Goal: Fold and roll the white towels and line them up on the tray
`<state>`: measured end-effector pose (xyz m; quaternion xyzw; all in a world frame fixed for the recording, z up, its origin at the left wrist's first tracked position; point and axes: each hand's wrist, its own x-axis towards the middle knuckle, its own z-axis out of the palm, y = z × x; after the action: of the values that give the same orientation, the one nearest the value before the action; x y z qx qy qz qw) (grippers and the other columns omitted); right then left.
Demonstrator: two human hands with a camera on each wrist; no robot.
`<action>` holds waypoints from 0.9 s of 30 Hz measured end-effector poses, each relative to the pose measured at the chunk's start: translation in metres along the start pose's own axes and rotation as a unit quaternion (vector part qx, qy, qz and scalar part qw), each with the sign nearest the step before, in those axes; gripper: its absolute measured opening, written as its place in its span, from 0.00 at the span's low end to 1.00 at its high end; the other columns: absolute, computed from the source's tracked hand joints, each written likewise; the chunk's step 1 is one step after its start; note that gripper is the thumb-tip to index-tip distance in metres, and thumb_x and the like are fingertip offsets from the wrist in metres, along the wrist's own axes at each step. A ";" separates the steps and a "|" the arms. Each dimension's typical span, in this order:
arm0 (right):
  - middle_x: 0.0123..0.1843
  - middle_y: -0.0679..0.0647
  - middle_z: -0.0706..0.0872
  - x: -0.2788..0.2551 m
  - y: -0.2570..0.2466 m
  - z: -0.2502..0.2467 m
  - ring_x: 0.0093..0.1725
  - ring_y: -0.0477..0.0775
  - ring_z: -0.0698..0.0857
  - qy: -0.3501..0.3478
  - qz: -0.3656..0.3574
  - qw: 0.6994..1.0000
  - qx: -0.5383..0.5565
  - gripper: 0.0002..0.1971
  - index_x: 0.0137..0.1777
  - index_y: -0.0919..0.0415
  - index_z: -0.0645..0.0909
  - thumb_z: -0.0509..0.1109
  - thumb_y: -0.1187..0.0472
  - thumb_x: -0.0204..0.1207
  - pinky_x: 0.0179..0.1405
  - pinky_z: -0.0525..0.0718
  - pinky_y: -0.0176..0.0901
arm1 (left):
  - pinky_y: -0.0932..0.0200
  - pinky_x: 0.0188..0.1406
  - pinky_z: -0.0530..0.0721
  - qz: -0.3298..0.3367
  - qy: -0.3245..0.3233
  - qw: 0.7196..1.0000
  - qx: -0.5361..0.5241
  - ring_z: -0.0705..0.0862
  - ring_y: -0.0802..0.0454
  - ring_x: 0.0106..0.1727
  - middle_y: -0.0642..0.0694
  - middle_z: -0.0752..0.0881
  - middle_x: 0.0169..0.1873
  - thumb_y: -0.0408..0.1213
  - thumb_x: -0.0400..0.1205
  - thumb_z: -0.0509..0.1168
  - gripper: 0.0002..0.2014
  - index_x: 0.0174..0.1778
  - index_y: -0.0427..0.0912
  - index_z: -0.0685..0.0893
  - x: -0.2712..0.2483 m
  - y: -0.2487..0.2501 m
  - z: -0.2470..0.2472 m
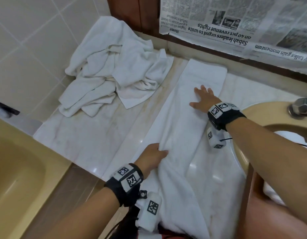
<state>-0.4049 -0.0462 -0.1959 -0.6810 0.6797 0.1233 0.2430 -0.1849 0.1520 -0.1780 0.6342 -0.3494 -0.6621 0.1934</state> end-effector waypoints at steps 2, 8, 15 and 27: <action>0.87 0.48 0.38 0.003 -0.002 -0.003 0.85 0.58 0.41 -0.006 0.005 1.000 0.001 0.39 0.86 0.48 0.43 0.61 0.43 0.82 0.81 0.54 0.64 | 0.48 0.58 0.86 -0.007 0.023 0.995 -0.097 0.87 0.40 0.57 0.39 0.89 0.55 0.32 0.85 0.63 0.11 0.62 0.35 0.84 -0.001 0.001 -0.013; 0.87 0.49 0.39 0.008 -0.006 0.000 0.85 0.58 0.41 0.012 0.019 1.000 -0.010 0.38 0.86 0.49 0.44 0.61 0.44 0.83 0.80 0.57 0.65 | 0.61 0.37 0.83 -0.027 0.105 0.994 0.010 0.85 0.50 0.42 0.43 0.86 0.48 0.37 0.82 0.68 0.06 0.53 0.43 0.83 -0.006 -0.005 -0.034; 0.87 0.54 0.43 0.000 -0.018 -0.001 0.84 0.61 0.47 0.038 0.034 0.998 -0.044 0.33 0.85 0.49 0.47 0.57 0.46 0.84 0.77 0.63 0.64 | 0.55 0.62 0.78 -0.022 0.087 0.962 0.258 0.78 0.46 0.68 0.47 0.75 0.70 0.65 0.69 0.73 0.50 0.79 0.47 0.57 -0.008 -0.008 -0.002; 0.85 0.52 0.30 -0.030 -0.014 0.030 0.84 0.61 0.35 -0.028 0.003 0.998 -0.052 0.43 0.85 0.47 0.34 0.52 0.30 0.79 0.81 0.50 0.61 | 0.46 0.65 0.78 0.017 0.112 0.938 0.327 0.77 0.43 0.66 0.44 0.74 0.68 0.57 0.71 0.72 0.41 0.75 0.49 0.61 0.034 0.031 -0.032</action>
<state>-0.3881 -0.0065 -0.2042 -0.6870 0.6673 0.1780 0.2258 -0.1635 0.0996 -0.1785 0.7265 -0.5335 -0.4323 0.0250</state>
